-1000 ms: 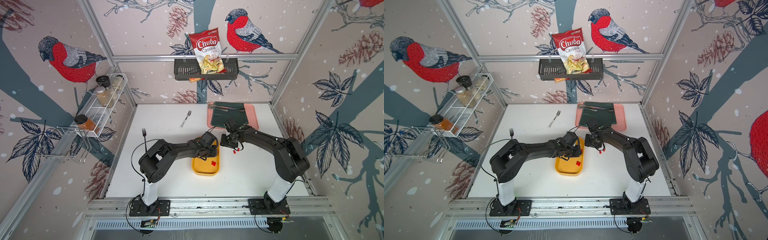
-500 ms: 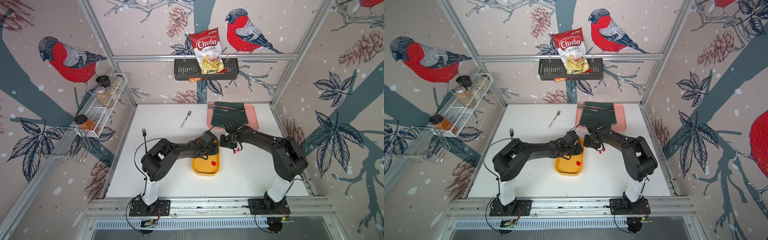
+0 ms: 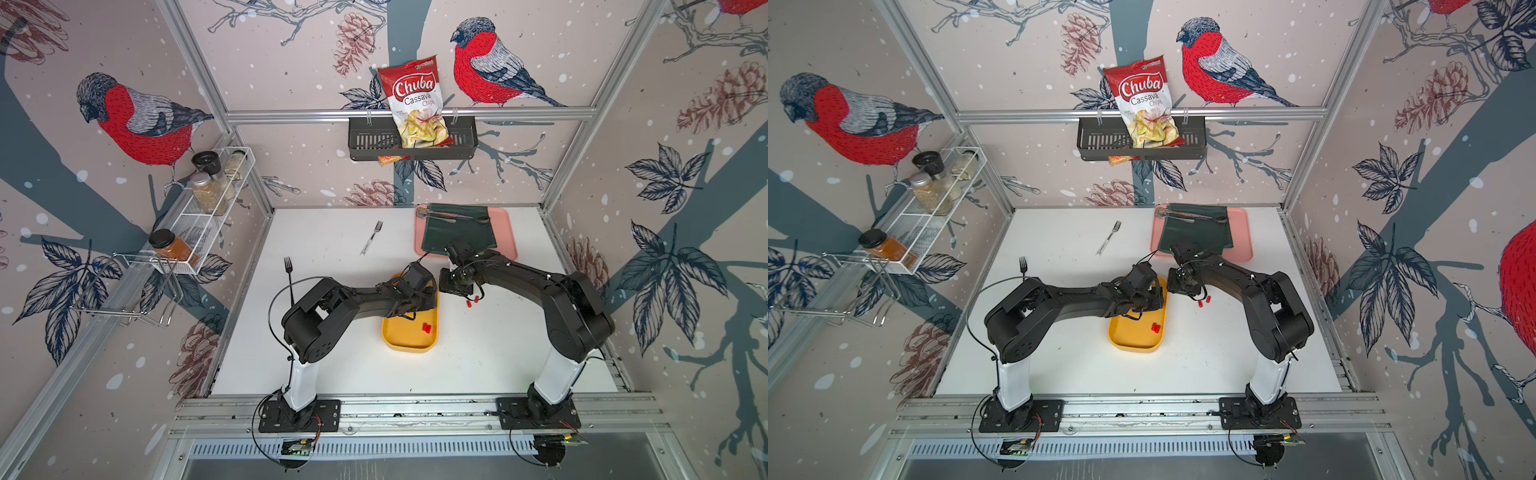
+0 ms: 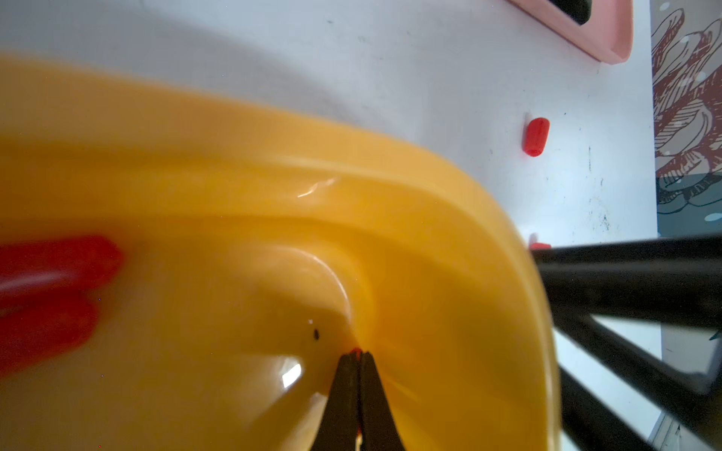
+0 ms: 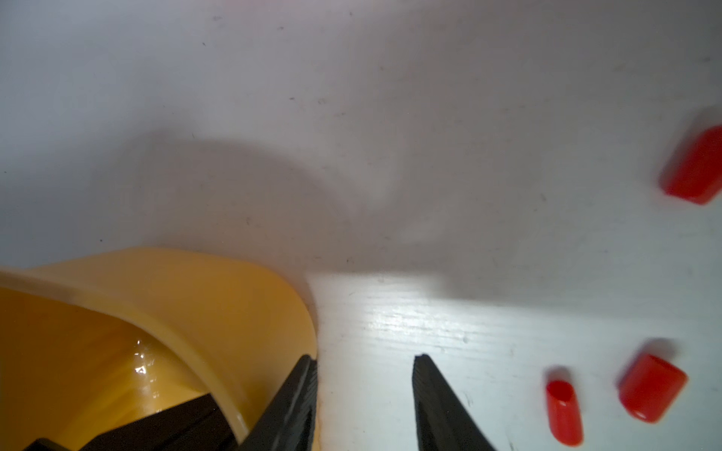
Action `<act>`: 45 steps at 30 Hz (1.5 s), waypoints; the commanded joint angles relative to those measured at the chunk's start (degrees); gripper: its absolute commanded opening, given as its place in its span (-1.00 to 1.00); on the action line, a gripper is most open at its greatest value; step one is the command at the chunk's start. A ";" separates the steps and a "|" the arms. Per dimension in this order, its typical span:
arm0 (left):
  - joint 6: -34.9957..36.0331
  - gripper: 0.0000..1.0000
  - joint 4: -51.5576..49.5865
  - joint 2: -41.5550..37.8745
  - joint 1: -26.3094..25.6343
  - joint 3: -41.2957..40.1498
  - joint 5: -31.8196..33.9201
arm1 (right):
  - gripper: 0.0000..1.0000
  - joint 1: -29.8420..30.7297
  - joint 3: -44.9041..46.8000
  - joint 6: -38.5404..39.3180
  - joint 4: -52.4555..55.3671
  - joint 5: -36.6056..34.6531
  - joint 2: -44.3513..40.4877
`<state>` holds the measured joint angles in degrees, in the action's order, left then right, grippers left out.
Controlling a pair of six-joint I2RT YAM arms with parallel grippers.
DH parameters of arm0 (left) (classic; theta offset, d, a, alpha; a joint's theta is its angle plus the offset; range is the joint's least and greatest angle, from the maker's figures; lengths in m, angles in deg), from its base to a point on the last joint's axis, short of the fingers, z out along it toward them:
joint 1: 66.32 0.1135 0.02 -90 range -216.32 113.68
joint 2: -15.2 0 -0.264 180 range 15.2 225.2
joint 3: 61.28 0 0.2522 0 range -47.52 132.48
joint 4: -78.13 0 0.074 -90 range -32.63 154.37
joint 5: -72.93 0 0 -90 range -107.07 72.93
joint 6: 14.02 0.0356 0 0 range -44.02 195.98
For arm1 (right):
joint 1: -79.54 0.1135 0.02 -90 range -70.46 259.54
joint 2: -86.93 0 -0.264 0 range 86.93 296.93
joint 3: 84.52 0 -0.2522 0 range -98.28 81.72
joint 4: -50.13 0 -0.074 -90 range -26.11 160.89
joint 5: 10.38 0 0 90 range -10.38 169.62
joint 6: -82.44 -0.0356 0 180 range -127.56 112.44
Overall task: Take the screw protection sleeves out of the storage box
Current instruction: Pick up the screw protection sleeve from the storage box, then place the screw protection sleeve at the center of the board.
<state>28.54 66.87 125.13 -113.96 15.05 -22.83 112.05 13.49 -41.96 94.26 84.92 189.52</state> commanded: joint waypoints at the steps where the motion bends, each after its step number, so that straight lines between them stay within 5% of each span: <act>1: 1.28 -1.00 -3.38 -4.53 0.91 -0.31 2.34 | -0.10 -0.38 -0.87 0.38 -0.14 -0.13 -0.10; 11: 8.24 -1.00 -14.12 -24.94 11.43 -9.21 9.26 | -0.11 -0.89 -3.17 1.66 0.83 -0.64 0.28; 17: 13.20 -1.00 -17.88 -28.63 20.45 -15.27 11.24 | -0.12 -0.83 -3.21 2.18 1.18 -1.08 -0.16; 29: 12.66 -1.00 -23.12 -31.76 20.75 -24.62 17.99 | -0.12 -0.34 -1.97 2.24 0.84 -1.13 -0.11; 45: 12.40 -1.00 -15.15 -30.19 20.57 -28.39 16.22 | -0.12 0.34 -2.31 2.17 0.83 -1.52 0.97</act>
<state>40.85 47.70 94.42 -93.37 -13.13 -6.31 112.18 11.35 -40.45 94.41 84.09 190.29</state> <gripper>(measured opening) 0.057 0.440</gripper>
